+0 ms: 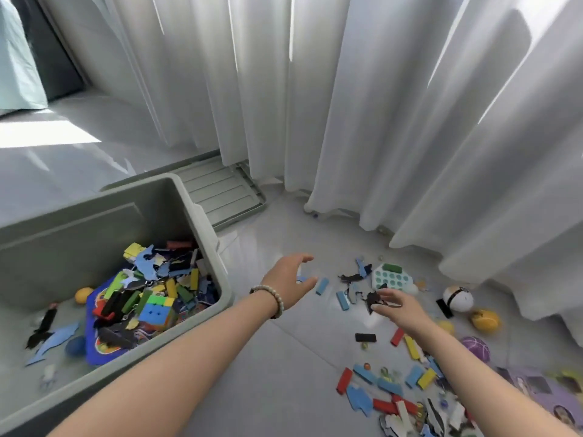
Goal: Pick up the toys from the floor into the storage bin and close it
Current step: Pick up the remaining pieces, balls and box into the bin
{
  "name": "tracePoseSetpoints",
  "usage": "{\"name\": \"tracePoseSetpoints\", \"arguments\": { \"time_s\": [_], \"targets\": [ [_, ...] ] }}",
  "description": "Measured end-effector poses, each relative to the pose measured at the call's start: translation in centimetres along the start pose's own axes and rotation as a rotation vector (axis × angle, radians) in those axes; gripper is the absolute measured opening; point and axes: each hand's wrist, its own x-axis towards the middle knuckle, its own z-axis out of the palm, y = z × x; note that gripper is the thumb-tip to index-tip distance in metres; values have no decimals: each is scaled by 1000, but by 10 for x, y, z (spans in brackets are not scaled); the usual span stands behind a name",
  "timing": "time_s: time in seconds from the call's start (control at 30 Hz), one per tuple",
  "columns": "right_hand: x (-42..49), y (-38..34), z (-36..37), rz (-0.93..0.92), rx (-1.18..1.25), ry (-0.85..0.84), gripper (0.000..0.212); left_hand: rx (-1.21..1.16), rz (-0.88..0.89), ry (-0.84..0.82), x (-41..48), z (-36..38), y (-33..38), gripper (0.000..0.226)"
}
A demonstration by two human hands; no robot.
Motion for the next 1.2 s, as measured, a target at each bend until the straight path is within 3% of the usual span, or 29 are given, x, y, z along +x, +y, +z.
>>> {"name": "tracePoseSetpoints", "arguments": {
  "time_s": [0.17, 0.37, 0.67, 0.97, 1.07, 1.13, 1.2],
  "targets": [
    [9, 81, -7, 106, -31, -36, 43, 57, -110, -224, 12, 81, -12, 57],
    [14, 151, 7, 139, -111, -82, 23, 141, -195, -393, 11, 165, -36, 51],
    [8, 205, 21, 69, -227, -8, 21, 285, -274, -427, 0, 244, -45, 40],
    [7, 215, 45, -55, -473, 162, 18, 335, -230, -327, -2, 258, -53, 26],
    [6, 218, 47, -101, -538, 169, 21, 232, -227, -316, -4, 256, -63, 20],
    [5, 217, 49, -100, -466, 201, 20, -69, -300, -281, -9, 257, -65, 20],
    [3, 209, 50, -60, -198, 283, 17, -422, -381, -250, -12, 253, -57, 23]
  ]
}}
